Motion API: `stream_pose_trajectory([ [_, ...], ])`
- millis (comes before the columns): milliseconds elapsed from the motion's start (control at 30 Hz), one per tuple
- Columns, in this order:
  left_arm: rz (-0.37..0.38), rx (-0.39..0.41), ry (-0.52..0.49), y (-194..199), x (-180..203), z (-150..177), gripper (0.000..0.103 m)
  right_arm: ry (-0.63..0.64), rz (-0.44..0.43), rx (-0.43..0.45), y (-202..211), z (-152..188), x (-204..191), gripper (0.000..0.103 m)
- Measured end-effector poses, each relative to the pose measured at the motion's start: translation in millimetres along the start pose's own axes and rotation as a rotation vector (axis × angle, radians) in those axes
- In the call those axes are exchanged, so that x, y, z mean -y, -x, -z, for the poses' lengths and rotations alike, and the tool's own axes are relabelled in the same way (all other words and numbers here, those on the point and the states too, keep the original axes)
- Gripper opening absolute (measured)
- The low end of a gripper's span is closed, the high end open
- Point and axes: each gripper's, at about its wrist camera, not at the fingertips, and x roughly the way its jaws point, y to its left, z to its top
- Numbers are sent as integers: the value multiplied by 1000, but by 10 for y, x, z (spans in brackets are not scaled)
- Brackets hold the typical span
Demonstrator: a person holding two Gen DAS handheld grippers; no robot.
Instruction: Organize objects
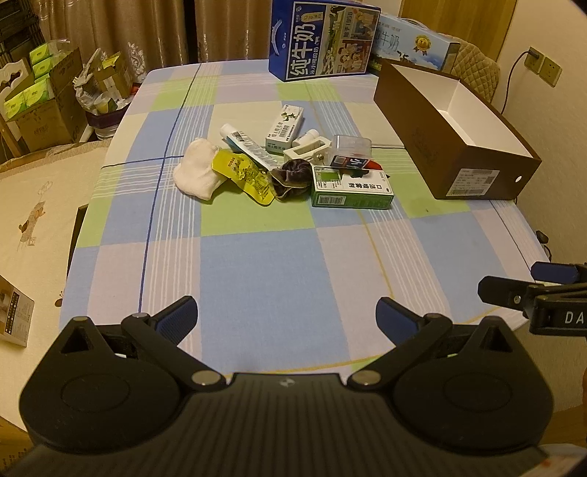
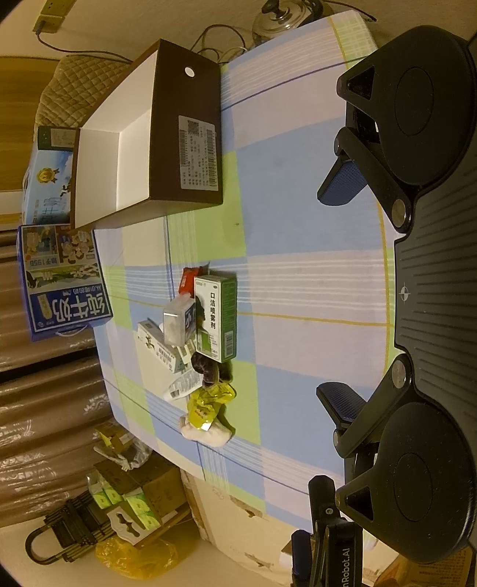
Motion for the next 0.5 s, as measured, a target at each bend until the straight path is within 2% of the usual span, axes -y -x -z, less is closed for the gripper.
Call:
stream_pose_trajectory([
  [500,2,-6,14,-131,-106,-52,102,13,-2,-3,-55,-59,-18,101],
])
